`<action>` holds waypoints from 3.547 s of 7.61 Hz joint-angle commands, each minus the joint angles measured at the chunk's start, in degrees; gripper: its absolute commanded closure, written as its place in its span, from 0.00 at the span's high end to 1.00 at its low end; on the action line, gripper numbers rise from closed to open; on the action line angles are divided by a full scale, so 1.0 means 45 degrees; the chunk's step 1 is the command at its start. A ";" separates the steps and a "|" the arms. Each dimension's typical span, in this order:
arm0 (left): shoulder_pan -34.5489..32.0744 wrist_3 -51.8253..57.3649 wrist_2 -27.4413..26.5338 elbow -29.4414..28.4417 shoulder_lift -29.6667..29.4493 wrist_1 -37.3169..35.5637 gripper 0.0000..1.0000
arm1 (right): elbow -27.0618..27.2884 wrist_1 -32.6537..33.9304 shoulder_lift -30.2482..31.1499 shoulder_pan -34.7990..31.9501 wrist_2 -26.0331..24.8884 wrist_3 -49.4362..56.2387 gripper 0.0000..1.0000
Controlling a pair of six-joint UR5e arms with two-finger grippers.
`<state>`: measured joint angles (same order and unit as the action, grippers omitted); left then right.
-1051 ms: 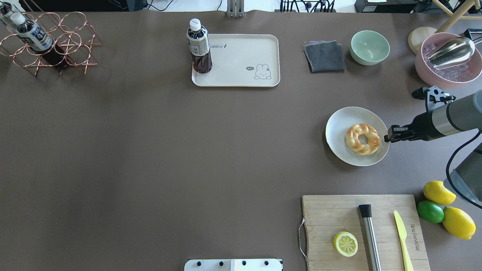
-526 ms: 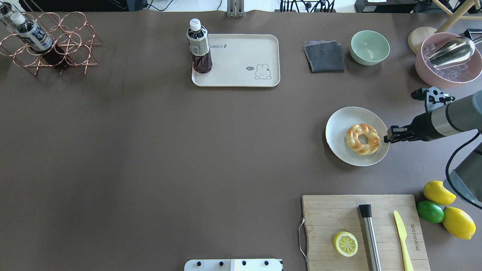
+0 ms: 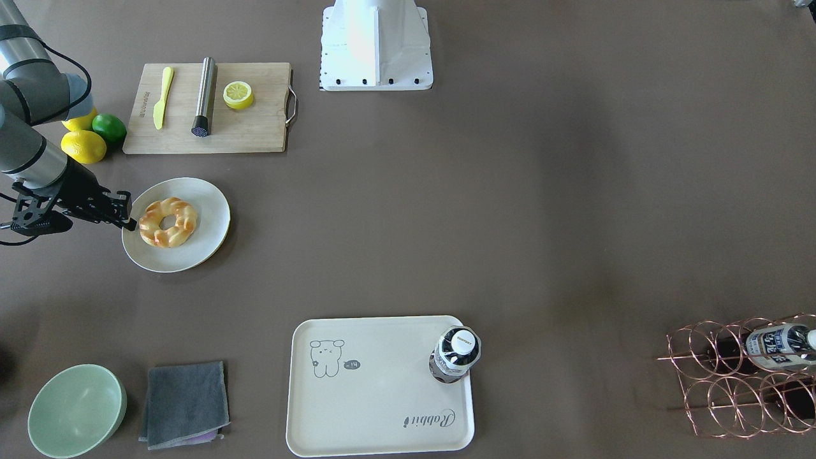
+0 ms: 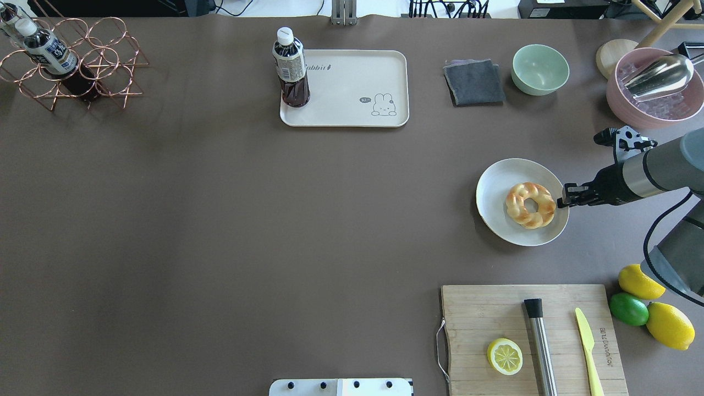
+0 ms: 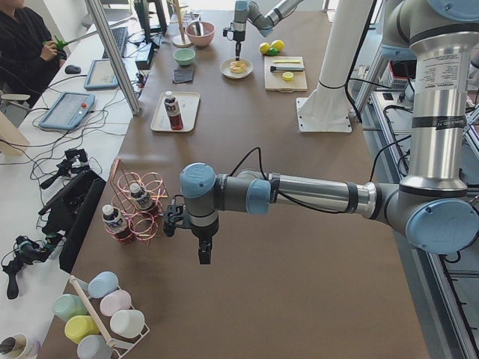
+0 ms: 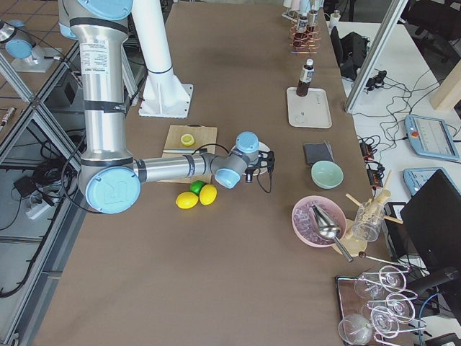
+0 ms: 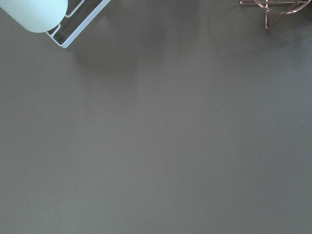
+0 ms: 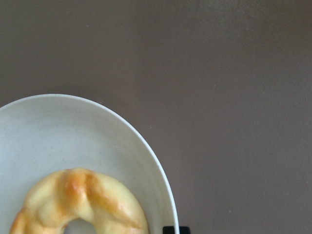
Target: Place donut on tray
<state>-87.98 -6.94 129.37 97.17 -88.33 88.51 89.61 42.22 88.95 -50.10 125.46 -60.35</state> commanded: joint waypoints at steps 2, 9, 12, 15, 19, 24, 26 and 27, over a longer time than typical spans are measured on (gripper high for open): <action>-0.0019 0.0000 0.0000 0.0008 -0.0001 0.0000 0.98 | 0.0397 -0.0008 -0.0098 -0.1104 0.1852 -0.0962 0.00; -0.0039 0.0000 0.0000 0.0086 0.0019 0.0000 0.98 | -0.1019 0.0071 -0.3561 -0.2795 0.3920 -0.3159 0.00; -0.0019 0.0000 0.0000 0.0086 -0.0001 0.0000 0.98 | -0.3148 0.0400 -0.6320 -0.1700 0.2181 -0.4087 0.00; -0.0019 -0.0039 0.0000 0.0086 0.0039 0.0000 0.98 | -0.5235 0.1925 -0.9208 -0.0569 0.0017 -0.5465 0.00; -0.0019 -0.0039 0.0000 0.0106 0.0136 0.0000 0.98 | -0.8519 0.1868 -1.1694 -0.0176 -0.0672 -0.6975 0.00; -0.0019 -0.0039 0.0000 0.0086 0.0156 0.0000 0.98 | -0.8684 0.1789 -1.1798 0.0352 -0.1474 -0.7545 0.00; -0.0019 -0.0039 0.0000 0.0086 0.0156 0.0000 0.98 | -0.8703 0.1012 -1.1546 0.0469 -0.1708 -0.7545 0.00; -0.0019 -0.0020 0.0000 0.0086 0.0136 0.0000 0.98 | -0.8703 0.0989 -1.1525 0.0489 -0.1708 -0.7545 0.00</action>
<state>-88.07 -7.12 129.37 97.56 -87.64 88.51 50.50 47.96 36.55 -48.18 118.10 -94.29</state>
